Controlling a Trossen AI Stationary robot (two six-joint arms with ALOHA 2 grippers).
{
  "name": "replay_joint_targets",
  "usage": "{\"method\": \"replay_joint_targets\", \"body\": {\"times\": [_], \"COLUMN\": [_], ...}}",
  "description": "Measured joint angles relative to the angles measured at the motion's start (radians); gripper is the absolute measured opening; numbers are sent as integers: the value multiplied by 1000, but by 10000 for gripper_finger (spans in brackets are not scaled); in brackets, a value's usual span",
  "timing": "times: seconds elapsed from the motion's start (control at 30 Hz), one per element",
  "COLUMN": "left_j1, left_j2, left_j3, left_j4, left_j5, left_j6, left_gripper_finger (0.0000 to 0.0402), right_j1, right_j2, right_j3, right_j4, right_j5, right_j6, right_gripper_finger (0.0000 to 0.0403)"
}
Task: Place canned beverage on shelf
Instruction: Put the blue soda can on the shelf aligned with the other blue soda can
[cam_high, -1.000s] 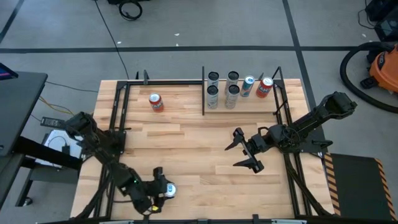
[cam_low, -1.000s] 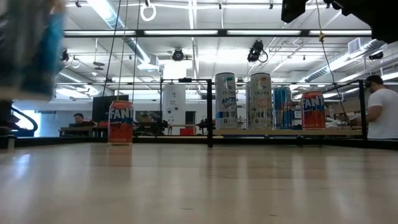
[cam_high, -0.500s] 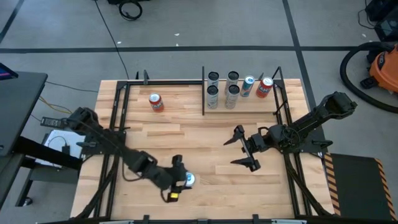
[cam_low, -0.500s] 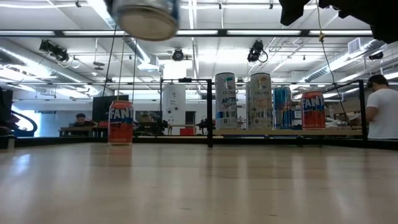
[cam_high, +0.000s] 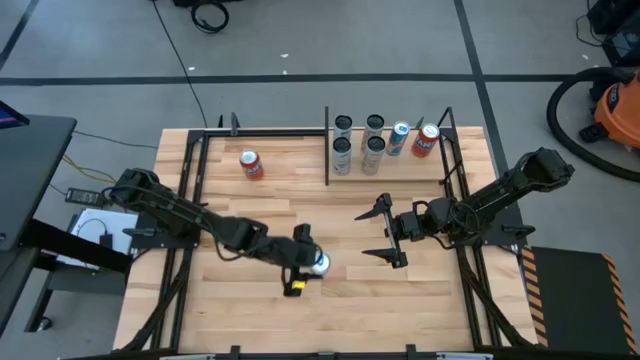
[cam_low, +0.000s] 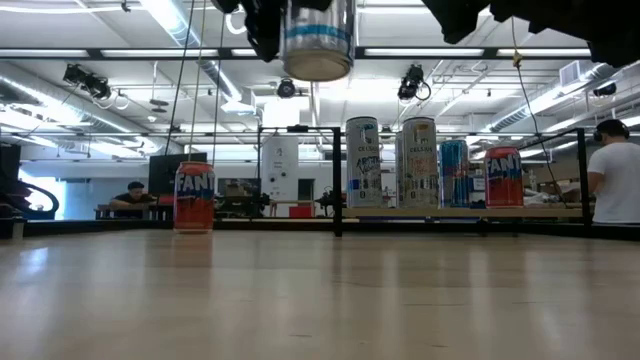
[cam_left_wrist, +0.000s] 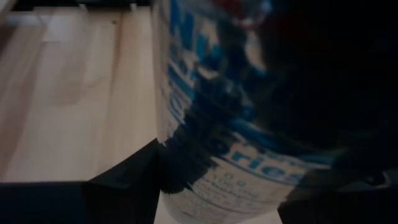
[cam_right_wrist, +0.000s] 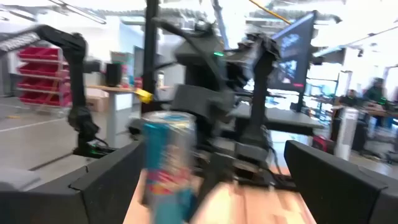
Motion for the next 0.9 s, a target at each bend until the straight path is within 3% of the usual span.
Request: {"method": "replay_joint_targets", "body": {"times": [0.33,0.63,0.9], "left_j1": [119,195,238], "left_j2": [0,0,0], "left_j3": [0,0,0], "left_j4": [0,-14,-30], "left_j5": [97,145,175], "left_j6": [39,82,88], "left_gripper_finger": [243,243,243], "right_j1": [-18,-65,-82], "right_j2": [0,1,0], "right_j3": [71,377,606], "right_j4": [-57,-677,-1032], "right_j5": [25,51,50], "right_j6": [0,36,86], "right_gripper_finger": [394,394,394]}}
